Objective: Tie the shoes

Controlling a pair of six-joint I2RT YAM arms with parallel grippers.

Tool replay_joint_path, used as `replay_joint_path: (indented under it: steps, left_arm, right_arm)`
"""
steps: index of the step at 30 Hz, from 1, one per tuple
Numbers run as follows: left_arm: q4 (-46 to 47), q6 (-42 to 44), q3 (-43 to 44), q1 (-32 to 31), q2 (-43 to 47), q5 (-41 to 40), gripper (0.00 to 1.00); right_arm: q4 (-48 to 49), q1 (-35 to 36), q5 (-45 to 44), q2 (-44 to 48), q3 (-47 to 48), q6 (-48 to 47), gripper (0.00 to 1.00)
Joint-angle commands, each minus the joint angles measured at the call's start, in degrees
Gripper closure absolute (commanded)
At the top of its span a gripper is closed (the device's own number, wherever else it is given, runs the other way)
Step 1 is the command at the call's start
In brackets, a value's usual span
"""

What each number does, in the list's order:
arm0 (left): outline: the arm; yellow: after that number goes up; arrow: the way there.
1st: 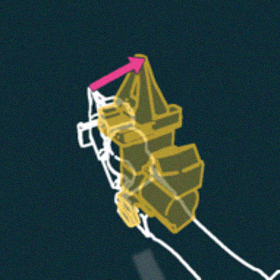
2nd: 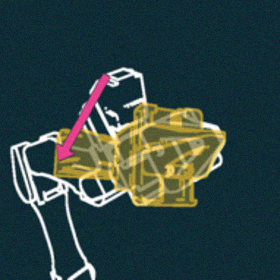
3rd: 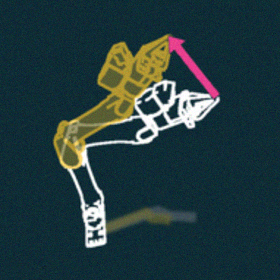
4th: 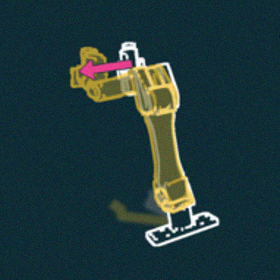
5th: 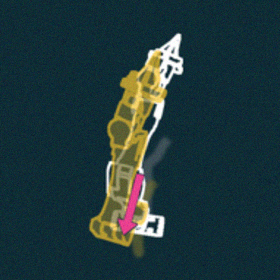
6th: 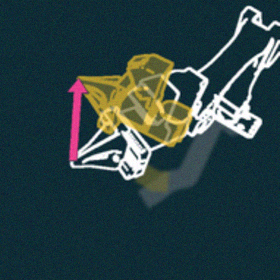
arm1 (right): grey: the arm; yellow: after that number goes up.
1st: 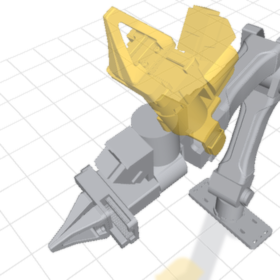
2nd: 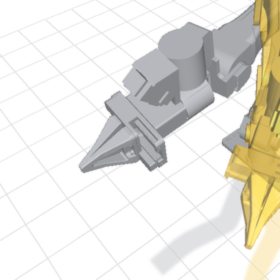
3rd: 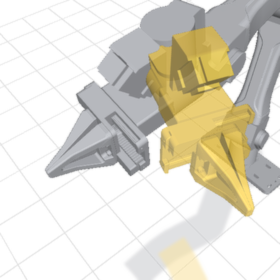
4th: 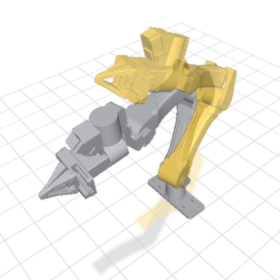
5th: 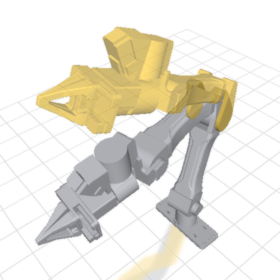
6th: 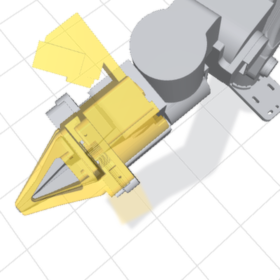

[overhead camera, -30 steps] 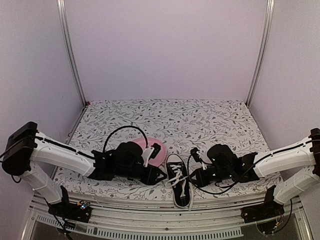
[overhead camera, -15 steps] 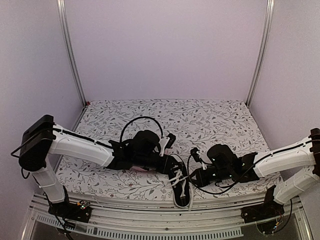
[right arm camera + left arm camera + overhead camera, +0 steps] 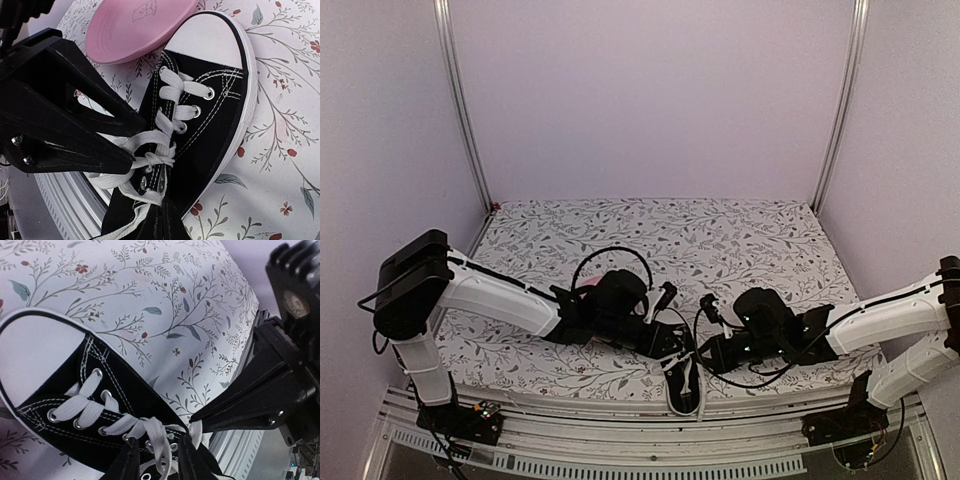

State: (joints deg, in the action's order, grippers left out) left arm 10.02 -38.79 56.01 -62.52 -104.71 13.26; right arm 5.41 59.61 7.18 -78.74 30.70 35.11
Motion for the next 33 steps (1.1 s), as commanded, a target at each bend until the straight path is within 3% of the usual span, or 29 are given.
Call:
replay_joint_path:
  steps: [1, 11, 21, 33]
  left_arm:
    - [1.39, -1.00, 0.34, 0.47, -0.77, 1.70, 0.77]
    - [4.18, -2.56, -1.06, 0.40, -0.21, 2.45, 1.00]
    - [5.04, -2.44, -3.41, 1.02, 4.24, -2.76, 1.00]
    - [8.33, -4.10, -4.68, 1.18, 3.47, 0.02, 1.00]
  right_arm:
    - [1.36, 0.28, -0.16, -0.36, 1.38, -0.13, 0.98]
    - [1.36, 0.19, -0.72, -0.18, 3.19, -0.43, 0.98]
    - [2.41, 0.24, 0.56, -4.69, 6.30, -1.67, 0.98]
    - [4.67, 0.30, 0.37, -8.00, 6.85, -0.75, 0.98]
